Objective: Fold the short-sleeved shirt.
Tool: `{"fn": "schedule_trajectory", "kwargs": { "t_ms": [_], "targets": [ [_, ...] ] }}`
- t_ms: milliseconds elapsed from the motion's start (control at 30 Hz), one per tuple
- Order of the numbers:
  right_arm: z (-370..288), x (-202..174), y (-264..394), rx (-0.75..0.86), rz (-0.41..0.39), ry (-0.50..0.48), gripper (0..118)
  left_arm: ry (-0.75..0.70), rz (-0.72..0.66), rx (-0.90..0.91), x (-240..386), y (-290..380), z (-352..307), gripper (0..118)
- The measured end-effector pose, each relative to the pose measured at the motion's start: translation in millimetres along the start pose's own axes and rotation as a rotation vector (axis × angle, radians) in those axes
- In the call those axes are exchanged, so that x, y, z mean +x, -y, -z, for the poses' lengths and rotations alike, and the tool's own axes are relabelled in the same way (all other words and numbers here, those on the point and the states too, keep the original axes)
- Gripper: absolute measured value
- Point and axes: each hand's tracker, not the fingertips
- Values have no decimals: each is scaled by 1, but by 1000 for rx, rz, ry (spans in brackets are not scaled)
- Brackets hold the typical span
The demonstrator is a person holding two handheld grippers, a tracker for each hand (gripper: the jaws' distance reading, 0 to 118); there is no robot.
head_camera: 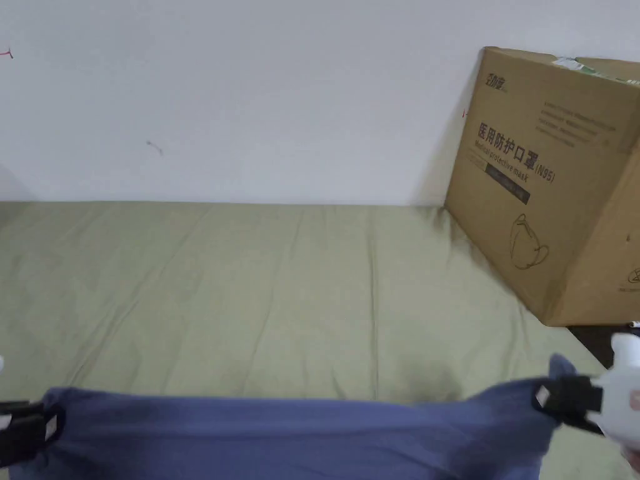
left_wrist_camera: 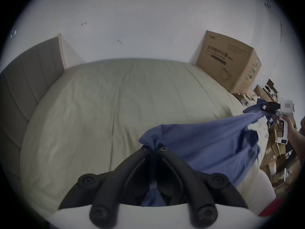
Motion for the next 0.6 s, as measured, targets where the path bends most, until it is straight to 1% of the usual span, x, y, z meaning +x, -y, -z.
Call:
{"fn": "schedule_trajectory", "kwargs": {
  "t_ms": [33,100,200,267,333,367,400,433,467,500,533,567,600],
  "targets": [
    [-14,5,20,-17,-7,-5,1,12,6,-23,0,15,-8,5],
    [-39,17,54,-72,6,-24,1,22,27,-59,1,46,-25,5],
    [-65,36,95,-116,146,-21,1,52,-10,-103,7,85,-49,5],
    [-65,45,113,-147,189,10,1,80,-38,-143,8,105,-54,5],
    [-46,52,123,-200,146,42,1,70,-40,-167,12,121,-48,5],
    [-38,52,127,-212,114,64,1,61,-47,-175,12,126,-44,6],
    [-29,49,129,-207,72,108,1,59,-49,-178,12,130,-40,8],
    [-21,46,130,-212,50,132,3,57,-53,-184,12,131,-34,17],
    [-10,55,129,-231,24,161,15,45,-58,-207,12,132,-31,45],
    [-9,52,130,-233,-16,218,34,7,-43,-222,12,132,-30,76],
    [-9,48,130,-230,-48,269,59,-12,-26,-221,13,133,-32,103],
    [-12,45,128,-231,-83,288,93,-18,-21,-197,14,132,-39,118],
    [-19,42,127,-213,-101,279,107,-30,-16,-183,14,132,-47,115]
  ]
}}
